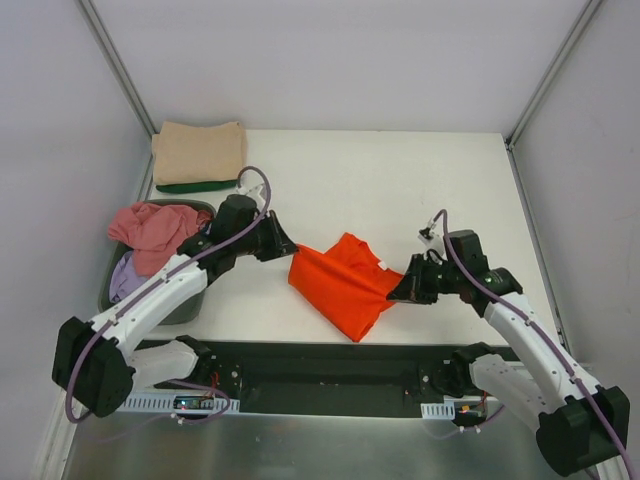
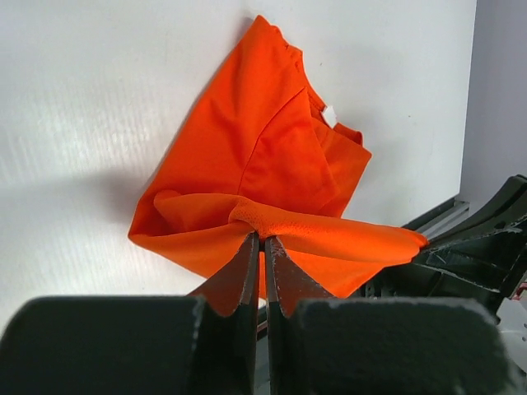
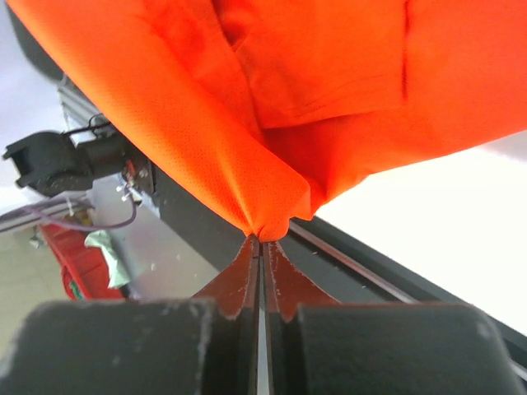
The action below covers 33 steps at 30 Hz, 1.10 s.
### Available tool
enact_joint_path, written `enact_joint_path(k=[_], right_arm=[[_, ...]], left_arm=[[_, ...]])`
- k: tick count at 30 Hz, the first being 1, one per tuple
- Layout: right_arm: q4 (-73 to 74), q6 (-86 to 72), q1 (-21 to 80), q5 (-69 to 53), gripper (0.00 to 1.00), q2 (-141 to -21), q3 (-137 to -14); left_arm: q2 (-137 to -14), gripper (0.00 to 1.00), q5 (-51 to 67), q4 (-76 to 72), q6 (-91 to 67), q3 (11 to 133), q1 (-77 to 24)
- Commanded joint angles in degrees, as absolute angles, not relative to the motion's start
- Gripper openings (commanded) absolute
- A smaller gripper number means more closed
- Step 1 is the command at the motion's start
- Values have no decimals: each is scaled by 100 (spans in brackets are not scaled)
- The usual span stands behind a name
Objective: Fold and stack the t-shirts
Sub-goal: Fold the long partially folded tshirt into a neat square
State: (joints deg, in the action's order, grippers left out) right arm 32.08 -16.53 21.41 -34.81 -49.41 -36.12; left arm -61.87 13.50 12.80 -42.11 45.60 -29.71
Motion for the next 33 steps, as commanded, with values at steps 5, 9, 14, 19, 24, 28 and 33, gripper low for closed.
enact_joint_path(k=[5, 9, 14, 19, 24, 28, 33], right_arm=[[3744, -1090, 1451, -2655, 1, -5124, -3771], [3657, -1028, 1205, -2286, 1, -5273, -3744], [3332, -1099, 1002, -1741, 1, -5440, -3648], [2928, -1160, 844, -1503, 3, -5782, -3560], [2462, -1344, 738, -1056, 4, -6310, -3533], [2102, -1424, 686, -616, 26, -6644, -3586], [2556, -1301, 685, -317, 54, -6654, -4104]], left_arm=[[-7399, 0, 1274, 747, -3841, 5545, -2988], [-8066, 0, 1257, 616, -3797, 5984, -2988], [-9077, 0, 1415, 580, -3718, 6713, -3023], [-10044, 0, 1450, 589, -3700, 7233, -3023], [-10853, 0, 1415, 589, -3639, 7786, -3032], [-11328, 33, 1757, 606, -3516, 8208, -3041], [-11225, 80, 2091, 659, -3384, 8306, -3067]])
